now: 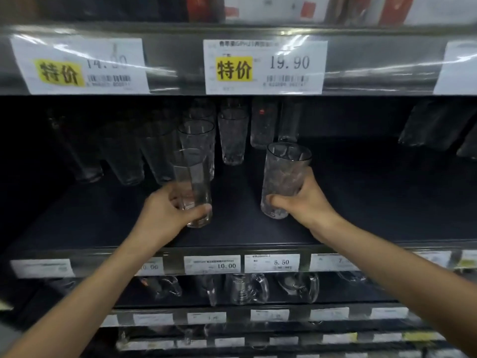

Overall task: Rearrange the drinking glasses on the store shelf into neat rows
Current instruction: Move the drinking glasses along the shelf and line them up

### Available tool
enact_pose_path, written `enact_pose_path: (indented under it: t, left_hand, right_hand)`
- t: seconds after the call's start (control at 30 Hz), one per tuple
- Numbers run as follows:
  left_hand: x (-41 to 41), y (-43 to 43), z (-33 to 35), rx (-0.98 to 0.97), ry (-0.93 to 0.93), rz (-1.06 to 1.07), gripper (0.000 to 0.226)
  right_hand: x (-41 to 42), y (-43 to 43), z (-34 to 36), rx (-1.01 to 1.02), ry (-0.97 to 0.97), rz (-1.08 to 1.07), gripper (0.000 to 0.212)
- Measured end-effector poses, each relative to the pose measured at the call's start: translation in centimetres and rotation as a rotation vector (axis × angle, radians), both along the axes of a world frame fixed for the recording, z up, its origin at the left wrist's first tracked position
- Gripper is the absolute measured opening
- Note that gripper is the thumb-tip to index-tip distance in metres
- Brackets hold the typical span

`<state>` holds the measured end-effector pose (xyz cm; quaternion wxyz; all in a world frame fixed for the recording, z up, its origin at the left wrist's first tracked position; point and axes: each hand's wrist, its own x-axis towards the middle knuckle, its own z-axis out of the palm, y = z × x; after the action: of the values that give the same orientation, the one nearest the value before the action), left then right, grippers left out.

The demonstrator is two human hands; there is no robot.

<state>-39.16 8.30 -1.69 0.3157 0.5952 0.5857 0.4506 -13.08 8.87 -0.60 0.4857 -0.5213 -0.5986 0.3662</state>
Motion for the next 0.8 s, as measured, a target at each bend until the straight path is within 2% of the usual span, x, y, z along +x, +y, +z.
enact_pose_path:
  t: [0.03, 0.13, 0.3, 0.37, 0.57, 0.8]
  left_hand:
    - [-0.3, 0.1, 0.0, 0.002, -0.003, -0.013, 0.040]
    - [-1.1, 0.4, -0.1, 0.012, -0.015, -0.024, 0.040]
    - [-1.8, 0.6, -0.5, -0.002, -0.041, -0.034, 0.050]
    - [-1.9, 0.7, -0.7, -0.004, -0.029, -0.041, 0.058]
    - [-2.1, 1.0, -1.2, 0.000, -0.027, -0.046, 0.063]
    - [-2.2, 1.0, -1.3, 0.001, -0.033, -0.045, 0.060]
  right_hand:
    - [-0.4, 0.4, -0.3, -0.009, -0.021, -0.008, 0.046]
    - [-1.7, 1.7, -0.8, -0.047, -0.071, -0.038, 0.065]
    - [-3.8, 4.4, -1.5, -0.053, -0.097, -0.052, 0.072]
    - [-4.7, 5.2, -1.6, -0.036, -0.089, -0.071, 0.071]
    - [-6.7, 7.2, -1.5, -0.014, -0.118, -0.100, 0.065]
    - [-8.2, 9.0, -1.6, 0.020, -0.125, -0.107, 0.056]
